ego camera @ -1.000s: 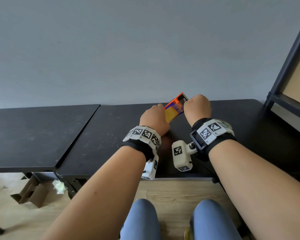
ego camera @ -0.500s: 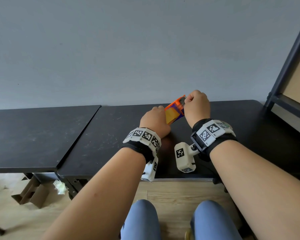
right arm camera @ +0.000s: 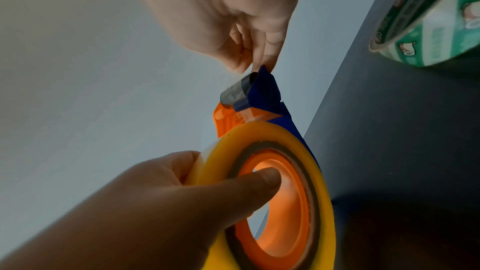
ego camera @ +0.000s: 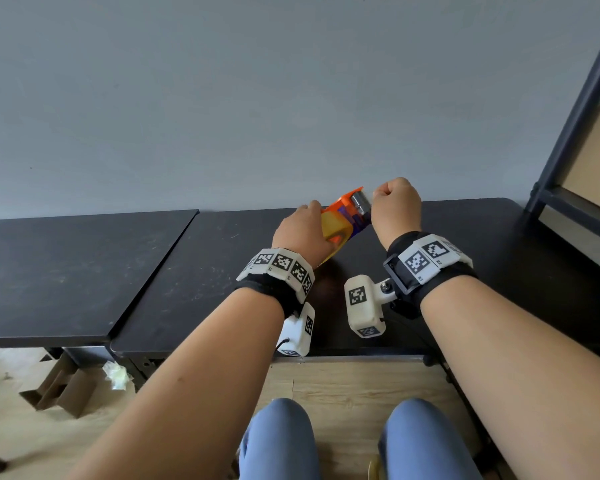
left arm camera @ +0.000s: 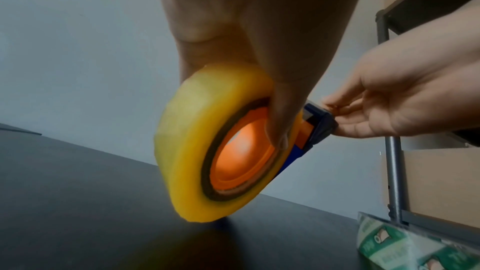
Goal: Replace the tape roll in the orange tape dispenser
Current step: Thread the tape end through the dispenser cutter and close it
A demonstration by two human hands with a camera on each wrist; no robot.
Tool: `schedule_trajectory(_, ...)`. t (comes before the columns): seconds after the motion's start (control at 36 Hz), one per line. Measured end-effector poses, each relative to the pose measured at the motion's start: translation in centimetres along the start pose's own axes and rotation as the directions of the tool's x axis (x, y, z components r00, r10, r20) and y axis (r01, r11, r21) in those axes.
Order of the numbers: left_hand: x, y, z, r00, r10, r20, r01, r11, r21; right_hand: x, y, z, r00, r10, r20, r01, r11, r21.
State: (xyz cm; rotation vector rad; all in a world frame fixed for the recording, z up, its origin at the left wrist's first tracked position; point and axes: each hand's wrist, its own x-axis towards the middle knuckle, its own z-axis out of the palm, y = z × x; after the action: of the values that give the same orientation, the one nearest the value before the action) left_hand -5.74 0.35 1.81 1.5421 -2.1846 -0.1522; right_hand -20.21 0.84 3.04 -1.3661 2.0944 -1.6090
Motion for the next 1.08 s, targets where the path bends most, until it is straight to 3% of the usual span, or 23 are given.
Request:
schedule_trajectory(0.33,0.8,-0.7,-1.2,0.992,-0.022,0.126,0.037,0.992,-0.118,0.8,0.3,-0.1,0.997,0.07,-0.034,-0.067,0.994,0.087)
schedule_trajectory(0.61,0.9,-0.5,-1.2,0.995,-0.028,0.1,0.041,0.991,-0.127,0.9,1.0,0.4,0.986,0.155,-0.054,-0.145,0.977,0.155)
schedule_trajectory(0.83,1.3,-0.6,-1.4,0.998,-0.031,0.054,0.028,0.998,0.062,0.5,0.5,0.1,0.986,0.168,-0.025,-0.157,0.959,0.236)
schedule_trajectory(1.08,1.2,-1.2,-1.4,0.998,-0.058,0.021,0.056,0.994,0.09,0.2,0.5,0.3,0.979,0.191,0.072,-0.204,0.927,0.314)
